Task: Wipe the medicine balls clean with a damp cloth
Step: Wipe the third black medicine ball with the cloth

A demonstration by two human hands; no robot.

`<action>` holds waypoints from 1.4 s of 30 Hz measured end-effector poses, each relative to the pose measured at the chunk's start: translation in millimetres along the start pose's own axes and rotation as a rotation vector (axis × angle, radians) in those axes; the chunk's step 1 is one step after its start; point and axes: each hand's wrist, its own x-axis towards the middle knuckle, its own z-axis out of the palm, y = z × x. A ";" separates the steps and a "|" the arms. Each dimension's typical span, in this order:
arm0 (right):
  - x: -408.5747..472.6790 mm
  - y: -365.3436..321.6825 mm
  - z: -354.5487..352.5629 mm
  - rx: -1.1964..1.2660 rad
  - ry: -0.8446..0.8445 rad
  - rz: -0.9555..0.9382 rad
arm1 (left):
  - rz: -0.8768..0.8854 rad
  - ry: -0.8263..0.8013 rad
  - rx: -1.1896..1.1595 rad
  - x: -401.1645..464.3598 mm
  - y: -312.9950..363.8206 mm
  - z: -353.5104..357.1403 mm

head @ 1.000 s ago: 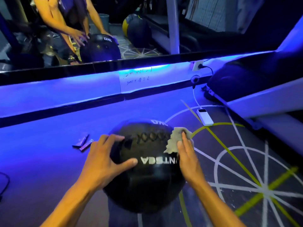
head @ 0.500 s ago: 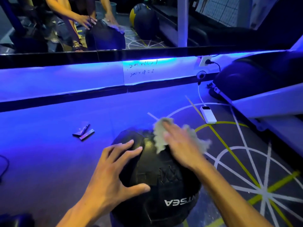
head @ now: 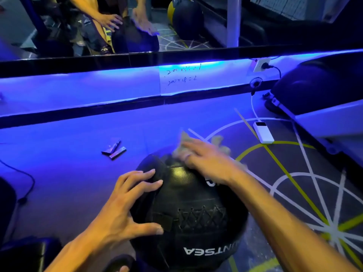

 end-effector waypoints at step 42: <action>-6.1 51.6 31.3 0.672 0.152 0.154 | -0.555 0.294 -0.668 -19.6 -41.8 -32.5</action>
